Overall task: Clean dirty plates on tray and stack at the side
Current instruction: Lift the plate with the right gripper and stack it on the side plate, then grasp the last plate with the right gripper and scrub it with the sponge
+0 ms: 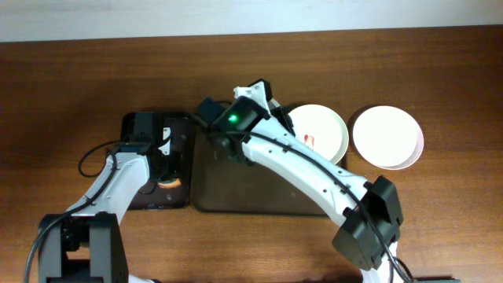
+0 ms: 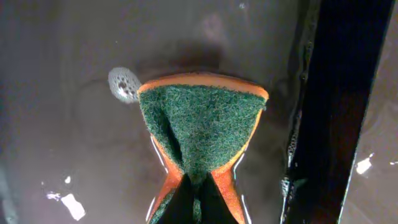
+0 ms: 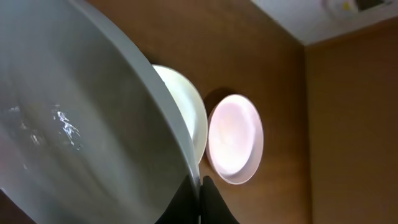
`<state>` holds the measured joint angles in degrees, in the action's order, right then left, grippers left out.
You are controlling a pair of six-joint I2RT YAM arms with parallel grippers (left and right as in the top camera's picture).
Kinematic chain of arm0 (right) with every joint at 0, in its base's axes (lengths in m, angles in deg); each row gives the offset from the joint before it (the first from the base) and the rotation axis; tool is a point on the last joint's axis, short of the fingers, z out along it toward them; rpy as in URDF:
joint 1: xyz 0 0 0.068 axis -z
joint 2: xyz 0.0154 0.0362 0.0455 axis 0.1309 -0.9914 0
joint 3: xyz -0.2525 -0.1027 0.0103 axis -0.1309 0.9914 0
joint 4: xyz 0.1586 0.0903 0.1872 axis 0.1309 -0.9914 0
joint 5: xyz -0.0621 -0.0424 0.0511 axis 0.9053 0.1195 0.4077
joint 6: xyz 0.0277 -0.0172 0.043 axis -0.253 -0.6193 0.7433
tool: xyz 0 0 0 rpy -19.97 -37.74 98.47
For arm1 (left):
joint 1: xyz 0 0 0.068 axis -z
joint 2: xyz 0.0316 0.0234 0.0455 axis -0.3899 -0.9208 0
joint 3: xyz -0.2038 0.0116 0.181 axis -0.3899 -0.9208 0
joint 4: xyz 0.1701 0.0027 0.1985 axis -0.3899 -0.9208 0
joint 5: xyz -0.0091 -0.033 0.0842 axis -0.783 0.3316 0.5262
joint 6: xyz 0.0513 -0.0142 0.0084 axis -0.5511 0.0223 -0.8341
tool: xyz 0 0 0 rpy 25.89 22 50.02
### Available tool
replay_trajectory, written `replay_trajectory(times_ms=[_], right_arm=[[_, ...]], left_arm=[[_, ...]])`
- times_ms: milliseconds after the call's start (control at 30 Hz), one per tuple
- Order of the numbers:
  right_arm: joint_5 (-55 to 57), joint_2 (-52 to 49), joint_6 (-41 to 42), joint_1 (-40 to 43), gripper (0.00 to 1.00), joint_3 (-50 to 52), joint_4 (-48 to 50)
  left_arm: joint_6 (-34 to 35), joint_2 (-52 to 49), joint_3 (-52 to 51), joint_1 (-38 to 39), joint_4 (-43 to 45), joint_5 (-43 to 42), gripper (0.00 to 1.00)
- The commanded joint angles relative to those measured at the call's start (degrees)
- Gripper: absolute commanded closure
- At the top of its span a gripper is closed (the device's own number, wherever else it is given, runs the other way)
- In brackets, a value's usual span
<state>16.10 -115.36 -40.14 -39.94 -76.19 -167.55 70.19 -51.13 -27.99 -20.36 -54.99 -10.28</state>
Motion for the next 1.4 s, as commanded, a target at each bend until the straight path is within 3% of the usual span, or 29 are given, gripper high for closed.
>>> replay_trajectory(times_ms=[0,200,367,533,700,867,1000,1033,1067,1100,1167,1367], right_arm=[[4.39,2.01,4.79,0.61,0.96,-0.24,0.04],[-12.24,2.08,5.25,9.09,0.96,-0.26,4.24],[-37.99,2.08,-2.23,24.68,0.96,-0.26,9.31],[-56.37,2.08,-8.85,43.71,0.96,-0.20,10.47],[-60.22,2.05,-13.51,60.70,0.96,5.09,10.19],[-60.19,2.05,-14.93,70.07,0.96,15.96,14.86],[-59.98,2.05,-14.93,72.72,0.95,20.98,17.70],[-60.04,2.05,-14.91,72.63,0.88,21.11,17.64],[-60.08,2.05,-14.88,72.32,0.60,21.14,17.62],[-61.31,2.05,-14.93,72.04,0.51,21.14,17.44],[-64.32,2.05,-16.44,70.99,0.51,21.14,17.18],[-72.81,2.05,-32.61,61.22,0.52,21.31,15.82]], left_arm=[[-0.92,-0.52,-0.07,-0.31,0.11,0.59,1.00],[-0.90,-0.52,-0.07,-0.31,0.13,0.57,1.00],[-0.90,-0.52,-0.07,-0.31,0.15,0.57,1.00],[-0.90,-0.52,-0.07,-0.31,0.15,0.57,1.00],[-0.90,-0.52,-0.07,-0.31,0.17,0.59,1.00],[-0.90,-0.52,-0.07,-0.31,0.35,0.59,1.00],[-0.90,-0.52,-0.07,-0.31,0.37,0.59,1.00],[-0.90,-0.52,-0.07,-0.31,0.39,0.59,1.00],[-0.90,-0.52,-0.07,-0.31,0.37,0.59,1.00],[-0.90,-0.52,-0.07,-0.31,0.35,0.59,1.00],[-0.90,-0.52,-0.07,-0.31,0.39,0.59,1.00],[-0.90,-0.52,-0.07,-0.28,0.37,0.59,1.00]])
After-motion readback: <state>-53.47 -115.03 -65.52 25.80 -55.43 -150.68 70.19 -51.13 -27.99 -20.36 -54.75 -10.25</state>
